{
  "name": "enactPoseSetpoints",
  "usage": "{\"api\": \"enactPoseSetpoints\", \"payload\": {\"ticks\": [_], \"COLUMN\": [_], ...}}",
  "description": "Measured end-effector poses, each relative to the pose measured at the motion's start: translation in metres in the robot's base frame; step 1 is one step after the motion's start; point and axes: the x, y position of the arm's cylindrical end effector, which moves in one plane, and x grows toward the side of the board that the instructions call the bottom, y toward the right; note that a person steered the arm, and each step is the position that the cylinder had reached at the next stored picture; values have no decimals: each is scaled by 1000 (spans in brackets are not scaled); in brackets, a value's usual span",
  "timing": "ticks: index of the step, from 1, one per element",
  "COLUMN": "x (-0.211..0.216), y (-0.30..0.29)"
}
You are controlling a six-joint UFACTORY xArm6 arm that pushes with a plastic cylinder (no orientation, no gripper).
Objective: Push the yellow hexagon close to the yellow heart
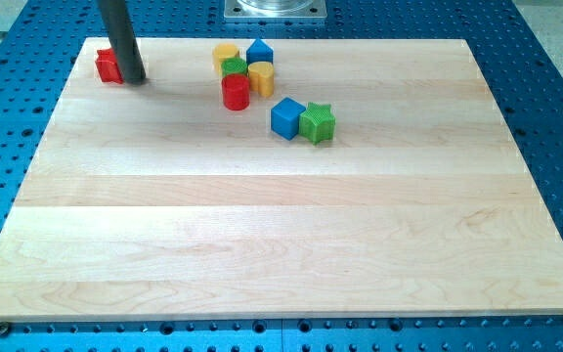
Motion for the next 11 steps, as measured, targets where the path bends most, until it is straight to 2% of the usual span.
{"api": "enactPoseSetpoints", "payload": {"ticks": [1, 2, 3, 4, 5, 6, 7, 8, 9, 10, 11], "x": [0, -29, -67, -67, -28, -39, -72, -35, -7, -39, -3], "y": [17, 50, 52, 105, 130, 136, 150, 224, 266, 281, 213]}}
